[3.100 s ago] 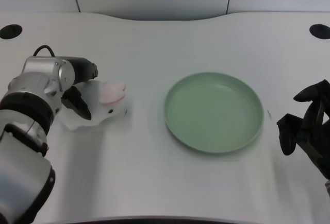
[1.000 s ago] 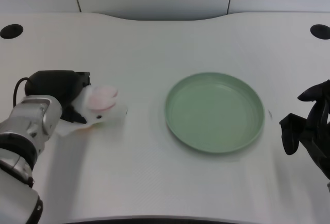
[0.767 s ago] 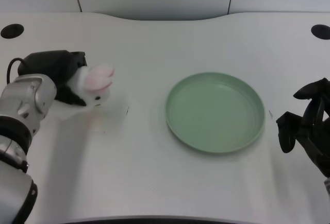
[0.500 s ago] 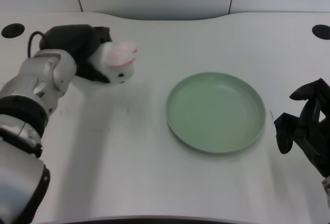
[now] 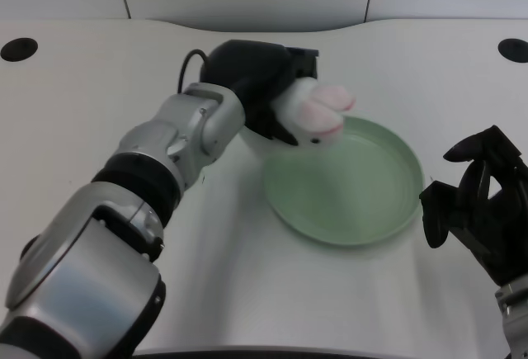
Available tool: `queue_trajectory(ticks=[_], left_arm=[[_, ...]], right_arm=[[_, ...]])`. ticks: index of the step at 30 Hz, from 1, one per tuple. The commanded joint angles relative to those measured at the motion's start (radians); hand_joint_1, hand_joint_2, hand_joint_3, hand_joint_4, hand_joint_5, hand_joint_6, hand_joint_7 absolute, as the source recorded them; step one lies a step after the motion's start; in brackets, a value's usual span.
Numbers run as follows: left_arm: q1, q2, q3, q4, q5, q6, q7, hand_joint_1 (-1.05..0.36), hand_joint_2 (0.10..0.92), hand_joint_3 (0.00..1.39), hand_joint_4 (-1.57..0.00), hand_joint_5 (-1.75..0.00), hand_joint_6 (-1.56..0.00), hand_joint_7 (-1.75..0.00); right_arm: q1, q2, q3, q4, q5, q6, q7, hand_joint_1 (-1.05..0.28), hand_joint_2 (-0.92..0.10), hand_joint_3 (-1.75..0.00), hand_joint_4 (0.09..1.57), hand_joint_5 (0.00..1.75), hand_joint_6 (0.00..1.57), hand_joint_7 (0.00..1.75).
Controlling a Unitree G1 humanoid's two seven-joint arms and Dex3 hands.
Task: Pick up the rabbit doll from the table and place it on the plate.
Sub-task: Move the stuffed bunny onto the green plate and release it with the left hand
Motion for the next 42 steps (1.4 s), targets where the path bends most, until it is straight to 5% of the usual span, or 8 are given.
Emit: queue_trajectory(ticks=[1, 10, 15, 18, 22, 25, 31, 42], left_arm=[[-0.012, -0.032, -0.013, 0.018, 0.010, -0.007, 0.017, -0.26, 0.491, 0.84, -0.93, -1.75, -0.75, -1.75], [0.010, -0.112, -0.023, 0.054, 0.010, 0.001, 0.019, -0.30, 0.344, 1.12, -0.92, -1.75, -0.76, -1.75], [0.035, -0.120, -0.017, 0.068, -0.005, -0.002, -0.005, -0.30, 0.354, 1.10, -0.91, -1.75, -0.74, -1.75], [0.053, -0.122, 0.003, 0.074, -0.032, -0.013, -0.030, -0.44, 0.574, 0.63, -0.66, -1.72, -0.54, -1.72], [0.051, -0.119, -0.001, 0.083, -0.034, 0.013, -0.087, -0.68, 0.826, 0.07, -0.42, -1.16, -0.45, -0.93], [0.047, -0.113, -0.002, 0.083, -0.033, 0.017, -0.130, -0.79, 0.875, 0.01, -0.25, -0.91, -0.32, -0.59], [0.051, -0.097, 0.007, 0.078, -0.039, 0.007, -0.198, -0.90, 0.879, 0.00, 0.00, -0.24, -0.01, -0.10], [0.026, -0.090, -0.012, 0.071, -0.017, 0.052, -0.177, -1.04, 0.918, 0.03, 0.00, 0.00, 0.00, 0.00]], right_arm=[[0.008, 0.003, 0.001, 0.029, -0.019, -0.045, -0.011, -0.61, -0.52, -1.37, 1.18, 1.75, 0.70, 1.75], [0.020, 0.001, 0.022, 0.034, -0.039, -0.072, -0.012, -0.61, -0.50, -1.36, 1.24, 1.75, 0.73, 1.75], [0.030, 0.009, 0.027, 0.009, -0.028, -0.051, -0.027, -0.61, -0.49, -1.36, 1.24, 1.75, 0.74, 1.75], [0.035, 0.006, 0.030, -0.003, -0.030, -0.042, -0.034, -0.59, -0.50, -1.37, 1.21, 1.75, 0.74, 1.75], [0.032, 0.006, 0.029, 0.007, -0.029, -0.071, -0.019, -0.62, -0.51, -1.36, 1.24, 1.75, 0.74, 1.75], [0.035, 0.007, 0.033, 0.004, -0.045, -0.071, -0.036, -0.63, -0.52, -1.36, 1.24, 1.75, 0.75, 1.75], [0.035, 0.007, 0.032, 0.001, -0.029, -0.063, -0.028, -0.60, -0.51, -1.36, 1.26, 1.75, 0.76, 1.75], [0.024, -0.001, 0.028, 0.015, -0.023, -0.066, -0.016, -0.62, -0.50, -1.37, 1.24, 1.75, 0.77, 1.75]])
